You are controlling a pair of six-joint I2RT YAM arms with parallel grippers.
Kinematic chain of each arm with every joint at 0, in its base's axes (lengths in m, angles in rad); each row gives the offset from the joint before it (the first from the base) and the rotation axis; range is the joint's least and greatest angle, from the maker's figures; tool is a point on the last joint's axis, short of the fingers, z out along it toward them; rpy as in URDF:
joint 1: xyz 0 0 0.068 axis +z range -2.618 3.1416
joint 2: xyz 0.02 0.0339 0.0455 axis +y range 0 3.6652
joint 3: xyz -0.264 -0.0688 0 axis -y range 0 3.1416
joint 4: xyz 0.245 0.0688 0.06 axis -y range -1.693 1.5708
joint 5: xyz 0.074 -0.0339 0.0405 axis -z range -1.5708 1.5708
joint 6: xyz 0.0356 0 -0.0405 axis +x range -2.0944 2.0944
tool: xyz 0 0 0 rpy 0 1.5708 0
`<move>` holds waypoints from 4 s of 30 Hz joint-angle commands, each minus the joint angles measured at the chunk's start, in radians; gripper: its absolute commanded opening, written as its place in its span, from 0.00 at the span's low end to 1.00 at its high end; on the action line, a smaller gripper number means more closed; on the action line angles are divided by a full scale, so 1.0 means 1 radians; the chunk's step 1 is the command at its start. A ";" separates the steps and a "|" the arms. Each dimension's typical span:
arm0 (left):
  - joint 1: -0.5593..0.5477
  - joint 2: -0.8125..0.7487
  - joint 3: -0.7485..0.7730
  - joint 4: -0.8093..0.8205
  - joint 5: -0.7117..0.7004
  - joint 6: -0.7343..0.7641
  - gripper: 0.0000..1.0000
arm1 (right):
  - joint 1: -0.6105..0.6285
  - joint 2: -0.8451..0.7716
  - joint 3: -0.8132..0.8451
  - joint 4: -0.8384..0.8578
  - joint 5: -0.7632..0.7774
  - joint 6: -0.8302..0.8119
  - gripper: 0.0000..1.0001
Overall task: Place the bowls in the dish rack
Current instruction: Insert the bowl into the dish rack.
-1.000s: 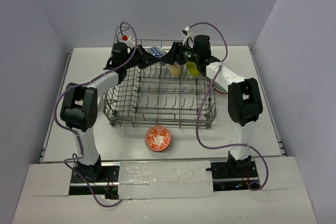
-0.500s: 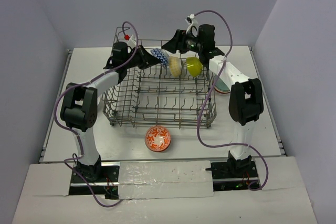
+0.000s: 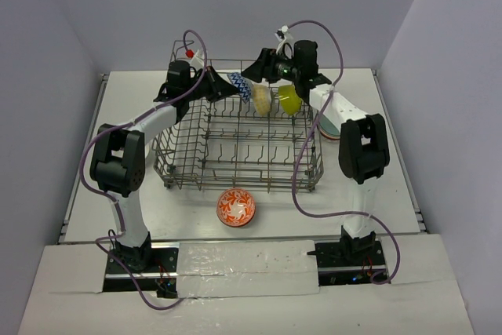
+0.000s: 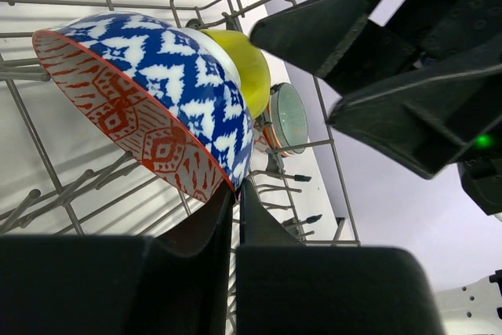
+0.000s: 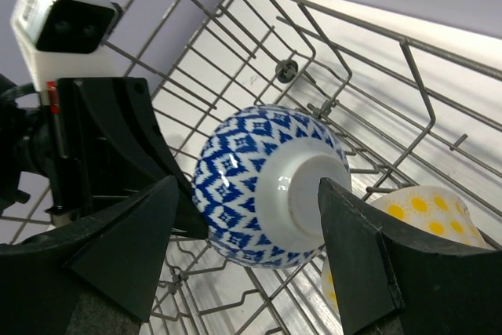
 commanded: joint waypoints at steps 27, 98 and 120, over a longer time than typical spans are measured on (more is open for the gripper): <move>0.012 0.001 0.038 0.004 0.037 0.007 0.00 | 0.034 0.011 -0.088 0.063 -0.079 -0.028 0.76; -0.045 0.017 0.136 0.115 0.066 -0.053 0.00 | 0.002 -0.089 -0.064 -0.010 -0.105 -0.086 0.74; -0.052 0.027 0.238 -0.023 0.121 0.036 0.00 | 0.002 -0.106 -0.079 0.025 -0.131 -0.059 0.74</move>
